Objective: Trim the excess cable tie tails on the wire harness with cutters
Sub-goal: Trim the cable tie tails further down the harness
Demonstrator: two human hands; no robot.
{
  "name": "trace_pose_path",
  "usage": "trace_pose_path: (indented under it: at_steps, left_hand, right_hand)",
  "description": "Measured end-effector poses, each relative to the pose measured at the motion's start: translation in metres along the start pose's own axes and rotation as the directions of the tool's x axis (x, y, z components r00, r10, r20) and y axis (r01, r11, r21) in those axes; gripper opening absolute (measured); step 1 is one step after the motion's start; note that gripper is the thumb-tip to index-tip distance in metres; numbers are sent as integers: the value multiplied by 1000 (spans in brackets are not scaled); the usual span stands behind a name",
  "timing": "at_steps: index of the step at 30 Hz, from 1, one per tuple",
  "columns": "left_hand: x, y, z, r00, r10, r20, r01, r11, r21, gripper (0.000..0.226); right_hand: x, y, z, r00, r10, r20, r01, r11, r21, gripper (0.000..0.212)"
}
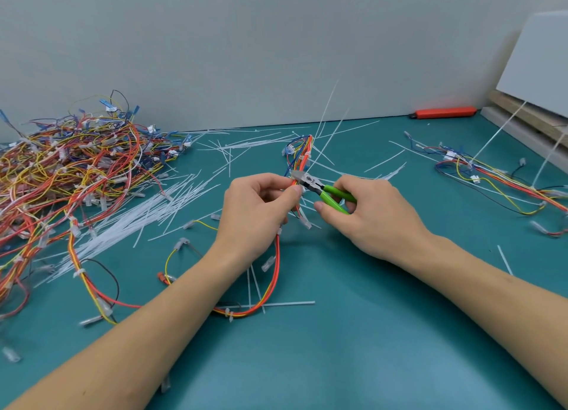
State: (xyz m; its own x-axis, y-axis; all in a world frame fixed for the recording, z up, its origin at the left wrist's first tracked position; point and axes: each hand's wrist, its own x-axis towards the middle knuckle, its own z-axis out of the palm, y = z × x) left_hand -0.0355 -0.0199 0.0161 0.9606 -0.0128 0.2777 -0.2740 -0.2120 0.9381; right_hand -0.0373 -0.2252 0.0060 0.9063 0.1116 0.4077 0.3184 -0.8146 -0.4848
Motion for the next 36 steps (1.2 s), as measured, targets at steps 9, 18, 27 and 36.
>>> trace_pose_path:
  at_steps: [9, 18, 27, 36]
  left_hand:
    - [0, 1, -1, 1000, -9, 9, 9, 1000, -9, 9]
    - [0, 2, 1, 999, -36, 8, 36, 999, -29, 9]
    - [-1, 4, 1, 999, -47, 1, 47, 999, -24, 9]
    - [0, 3, 1, 995, -97, -16, 95, 992, -79, 9]
  right_hand:
    - [0, -2, 0, 998, -33, -49, 33, 999, 2, 46]
    - [4, 6, 1, 998, -51, 40, 50, 999, 19, 44]
    - [3, 5, 2, 1000, -11, 27, 10, 999, 38, 33]
    - [4, 8, 1, 999, -36, 32, 33, 996, 82, 31]
